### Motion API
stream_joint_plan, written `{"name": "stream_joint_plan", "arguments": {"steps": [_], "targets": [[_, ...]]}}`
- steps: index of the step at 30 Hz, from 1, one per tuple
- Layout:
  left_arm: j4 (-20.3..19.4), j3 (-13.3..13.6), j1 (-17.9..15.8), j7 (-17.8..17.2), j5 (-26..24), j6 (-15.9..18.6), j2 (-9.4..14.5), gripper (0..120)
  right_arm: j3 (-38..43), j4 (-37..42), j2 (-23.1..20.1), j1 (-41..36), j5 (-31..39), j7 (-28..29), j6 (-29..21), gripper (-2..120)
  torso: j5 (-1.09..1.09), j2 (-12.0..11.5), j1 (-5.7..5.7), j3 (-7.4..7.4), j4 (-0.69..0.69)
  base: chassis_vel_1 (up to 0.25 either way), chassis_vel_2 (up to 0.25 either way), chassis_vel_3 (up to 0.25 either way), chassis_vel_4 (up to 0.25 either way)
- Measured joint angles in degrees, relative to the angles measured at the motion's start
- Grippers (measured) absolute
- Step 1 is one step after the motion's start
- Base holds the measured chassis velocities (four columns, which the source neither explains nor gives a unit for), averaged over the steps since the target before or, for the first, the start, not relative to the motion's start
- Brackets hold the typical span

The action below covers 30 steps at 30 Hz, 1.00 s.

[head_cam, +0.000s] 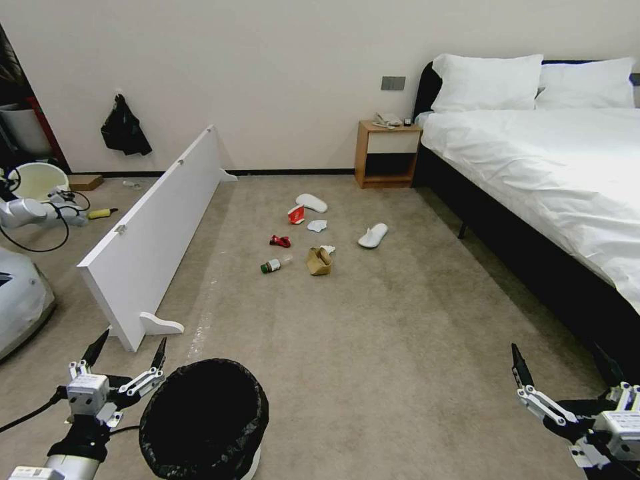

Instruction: Pick up the trash bin, then pick up the garbage from the floor and place it into the trash bin.

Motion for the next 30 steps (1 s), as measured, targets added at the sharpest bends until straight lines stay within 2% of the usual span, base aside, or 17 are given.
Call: {"name": "stream_joint_plan", "arguments": {"steps": [17, 22, 23, 25, 26, 27, 28, 29, 30], "targets": [[-0.15, 0.05, -0.05, 0.21, 0.07, 0.08, 0.02, 100, -0.16, 0.15, 0.05, 0.03, 0.06, 0.05, -0.04, 100, 0.0, 0.0, 0.0, 0.0, 0.0, 0.0, 0.0, 0.0, 0.0], [0.27, -0.11, -0.18, 0.3, 1.43, 1.88, 0.62, 100, -0.21, 0.05, 0.02, 0.03, 0.05, 0.05, -0.05, 100, 0.0, 0.0, 0.0, 0.0, 0.0, 0.0, 0.0, 0.0, 0.0], [0.81, -0.27, -0.4, 0.22, 2.91, 4.16, 1.43, 100, -0.21, -0.01, -0.03, 0.04, 0.05, 0.05, -0.07, 100, 0.0, 0.0, 0.0, 0.0, 0.0, 0.0, 0.0, 0.0, 0.0], [1.71, -0.44, -0.6, -0.03, 3.86, 10.9, 3.26, 100, -0.2, -0.02, -0.08, 0.04, 0.05, 0.05, -0.09, 100, 0.0, 0.0, 0.0, 0.0, 0.0, 0.0, 0.0, 0.0, 0.0], [1.71, -0.44, -0.6, -0.03, 3.86, 10.9, 3.26, 100, -0.2, -0.02, -0.08, 0.04, 0.05, 0.05, -0.09, 100, 0.0, 0.0, 0.0, 0.0, 0.0, 0.0, 0.0, 0.0, 0.0], [2.1, -0.49, -0.77, -0.03, 3.97, 13.17, 3.73, 100, -0.2, -0.02, -0.09, 0.03, 0.05, 0.05, -0.09, 100, 0.0, 0.0, 0.0, 0.0, 0.0, 0.0, 0.0, 0.0, 0.0], [2.73, -0.69, -1.01, 0.13, 4.14, 17.58, 4.67, 100, -0.19, -0.02, -0.15, -0.03, 0.1, 0.05, -0.09, 100, -0.01, 0.0, 0.0, 0.0, -0.01, 0.0, 0.0, 0.0, 0.0], [2.73, -0.69, -1.01, 0.13, 4.14, 17.58, 4.67, 100, -0.19, -0.02, -0.15, -0.03, 0.1, 0.05, -0.09, 100, -0.01, 0.0, 0.0, 0.0, -0.01, 0.0, 0.0, 0.0, 0.0], [3.15, -1.01, -1.18, 0.47, 4.16, 20.57, 5.18, 100, -0.26, -0.15, -0.33, 0.03, 0.18, 0.05, -0.12, 100, -0.01, 0.0, 0.0, 0.0, -0.01, 0.0, 0.0, 0.0, 0.0]]}}
